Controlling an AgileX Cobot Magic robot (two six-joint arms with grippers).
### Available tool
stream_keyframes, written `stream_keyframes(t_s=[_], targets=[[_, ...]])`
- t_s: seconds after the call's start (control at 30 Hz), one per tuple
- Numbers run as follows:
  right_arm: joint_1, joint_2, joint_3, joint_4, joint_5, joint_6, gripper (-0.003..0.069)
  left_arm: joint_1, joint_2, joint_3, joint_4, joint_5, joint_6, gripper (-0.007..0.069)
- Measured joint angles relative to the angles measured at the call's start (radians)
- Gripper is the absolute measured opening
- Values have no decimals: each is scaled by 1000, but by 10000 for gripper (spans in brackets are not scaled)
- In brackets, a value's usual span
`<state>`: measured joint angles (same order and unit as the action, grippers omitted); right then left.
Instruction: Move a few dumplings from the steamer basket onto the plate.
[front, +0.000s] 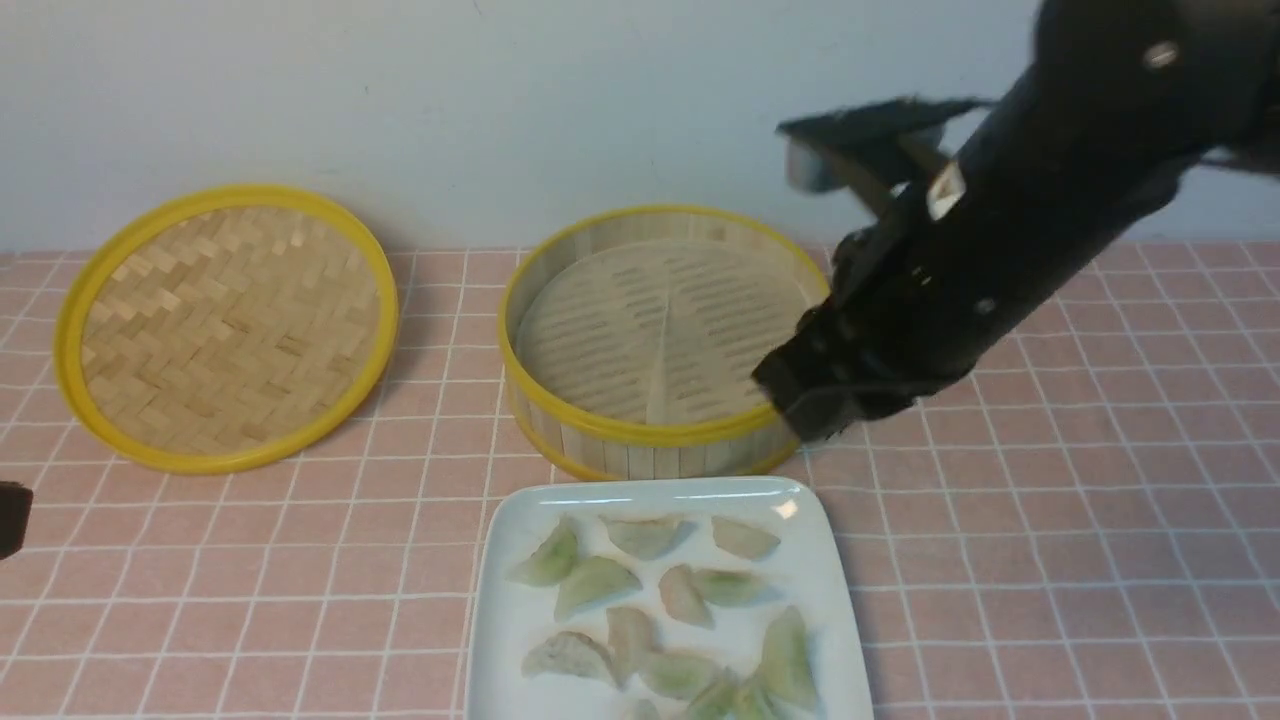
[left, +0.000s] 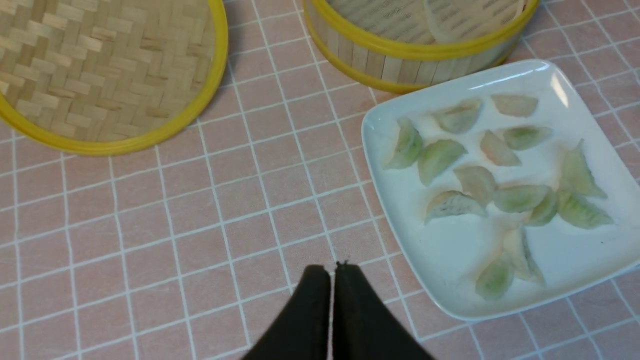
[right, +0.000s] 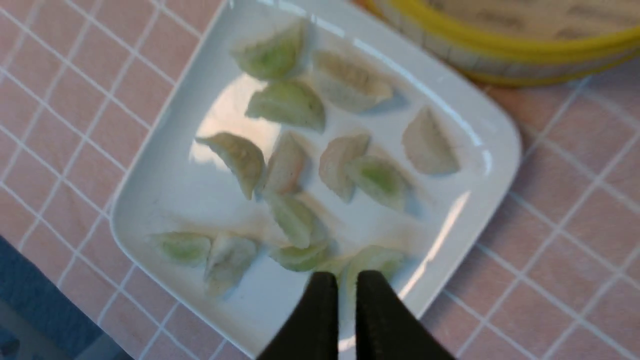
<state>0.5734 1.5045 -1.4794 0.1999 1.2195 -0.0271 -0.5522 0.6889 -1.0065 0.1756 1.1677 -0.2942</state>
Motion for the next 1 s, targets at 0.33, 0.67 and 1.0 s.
stream_keyframes(t_s=[0.33,0.67,1.0], targets=[[0,-552,76,-136,-162,93,-15,0,0,0,-1,-24,1,-6],[0,-1257,754,-200,-691,169,-15,0,0,0,-1,-30,2,-6],[0,-1490,1044,-244,-889,210,-15,0,-1,5,1,-77,11,-6]])
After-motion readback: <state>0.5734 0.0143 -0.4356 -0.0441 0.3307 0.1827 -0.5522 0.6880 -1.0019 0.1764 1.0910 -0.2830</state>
